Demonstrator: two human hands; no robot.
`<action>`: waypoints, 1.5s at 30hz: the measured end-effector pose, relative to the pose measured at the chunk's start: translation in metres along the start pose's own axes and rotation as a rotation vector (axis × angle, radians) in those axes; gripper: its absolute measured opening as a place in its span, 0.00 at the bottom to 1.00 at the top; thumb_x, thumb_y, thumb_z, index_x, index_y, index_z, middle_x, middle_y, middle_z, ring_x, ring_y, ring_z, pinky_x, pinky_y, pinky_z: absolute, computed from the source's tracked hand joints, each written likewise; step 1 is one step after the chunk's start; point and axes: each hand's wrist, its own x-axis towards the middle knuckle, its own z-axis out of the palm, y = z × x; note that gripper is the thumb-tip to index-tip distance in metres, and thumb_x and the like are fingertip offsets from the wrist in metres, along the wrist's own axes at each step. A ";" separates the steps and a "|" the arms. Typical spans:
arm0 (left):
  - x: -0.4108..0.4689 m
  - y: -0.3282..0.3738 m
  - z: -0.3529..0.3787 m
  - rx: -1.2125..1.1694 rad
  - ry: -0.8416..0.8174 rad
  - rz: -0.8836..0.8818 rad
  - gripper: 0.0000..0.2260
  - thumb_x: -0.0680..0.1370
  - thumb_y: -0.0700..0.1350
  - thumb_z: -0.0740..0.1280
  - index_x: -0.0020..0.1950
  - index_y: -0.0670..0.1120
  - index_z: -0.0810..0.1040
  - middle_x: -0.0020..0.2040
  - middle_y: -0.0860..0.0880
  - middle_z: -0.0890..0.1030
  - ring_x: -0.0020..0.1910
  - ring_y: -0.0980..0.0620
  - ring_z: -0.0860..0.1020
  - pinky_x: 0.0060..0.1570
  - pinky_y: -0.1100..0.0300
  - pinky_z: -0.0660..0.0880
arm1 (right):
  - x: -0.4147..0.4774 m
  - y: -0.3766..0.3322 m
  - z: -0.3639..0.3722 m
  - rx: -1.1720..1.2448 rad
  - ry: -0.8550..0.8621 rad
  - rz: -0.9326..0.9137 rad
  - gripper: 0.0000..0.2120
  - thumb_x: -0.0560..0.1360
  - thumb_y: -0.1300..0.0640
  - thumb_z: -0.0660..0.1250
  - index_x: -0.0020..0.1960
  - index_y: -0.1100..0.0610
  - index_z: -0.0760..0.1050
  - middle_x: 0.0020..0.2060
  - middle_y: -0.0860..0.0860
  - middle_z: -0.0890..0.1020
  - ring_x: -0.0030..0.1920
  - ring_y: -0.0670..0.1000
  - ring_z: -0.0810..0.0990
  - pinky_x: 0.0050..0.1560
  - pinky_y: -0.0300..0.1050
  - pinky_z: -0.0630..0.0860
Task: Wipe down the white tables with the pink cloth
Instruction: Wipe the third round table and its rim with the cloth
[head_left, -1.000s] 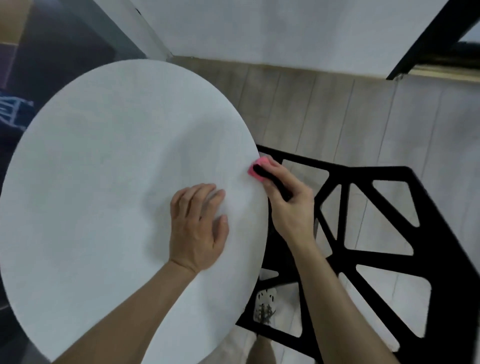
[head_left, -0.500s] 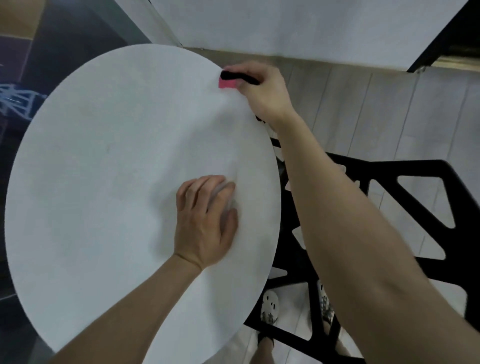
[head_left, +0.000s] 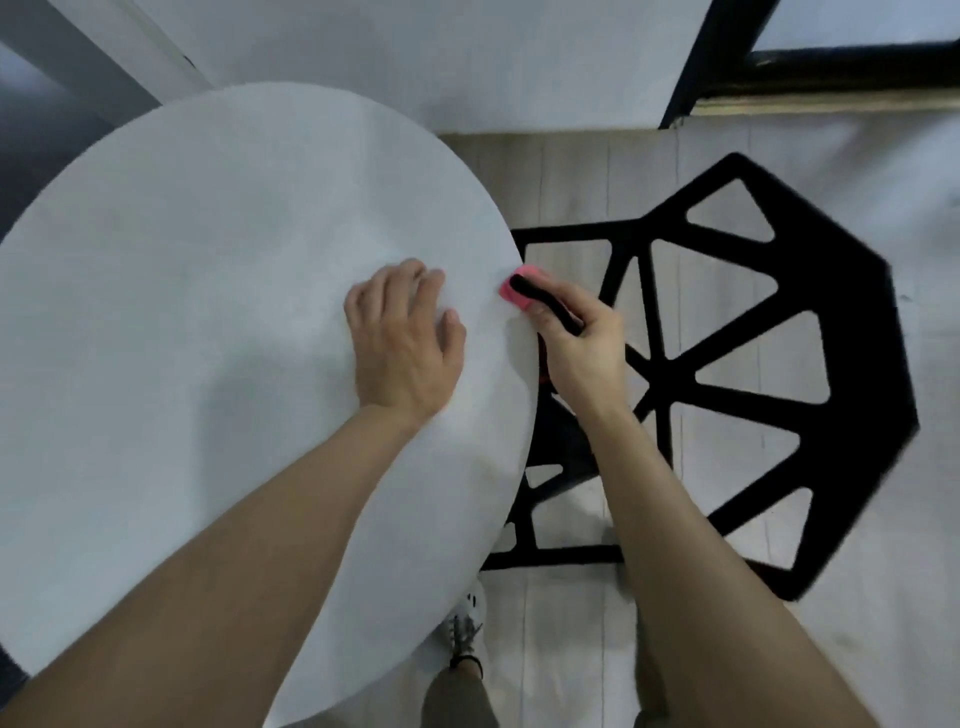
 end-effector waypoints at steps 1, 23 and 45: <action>0.002 0.000 -0.002 0.004 -0.019 0.000 0.18 0.83 0.50 0.64 0.70 0.45 0.79 0.70 0.44 0.78 0.69 0.39 0.75 0.73 0.40 0.68 | -0.023 0.003 -0.001 -0.001 0.037 -0.003 0.12 0.81 0.57 0.76 0.64 0.50 0.87 0.62 0.41 0.87 0.67 0.41 0.82 0.73 0.47 0.78; -0.268 -0.045 -0.212 -0.987 -0.795 -0.516 0.15 0.88 0.56 0.64 0.66 0.49 0.85 0.59 0.53 0.89 0.62 0.54 0.85 0.71 0.49 0.77 | -0.331 -0.092 0.038 -0.191 -0.144 0.165 0.13 0.81 0.61 0.74 0.56 0.43 0.88 0.55 0.50 0.88 0.49 0.50 0.90 0.47 0.45 0.85; -0.208 -0.013 -0.353 -1.085 -0.137 -0.513 0.13 0.88 0.45 0.64 0.57 0.59 0.87 0.50 0.57 0.90 0.54 0.54 0.87 0.58 0.55 0.82 | -0.324 -0.218 0.048 -0.321 -0.325 -0.148 0.17 0.76 0.35 0.76 0.58 0.45 0.85 0.50 0.40 0.88 0.50 0.43 0.88 0.53 0.45 0.86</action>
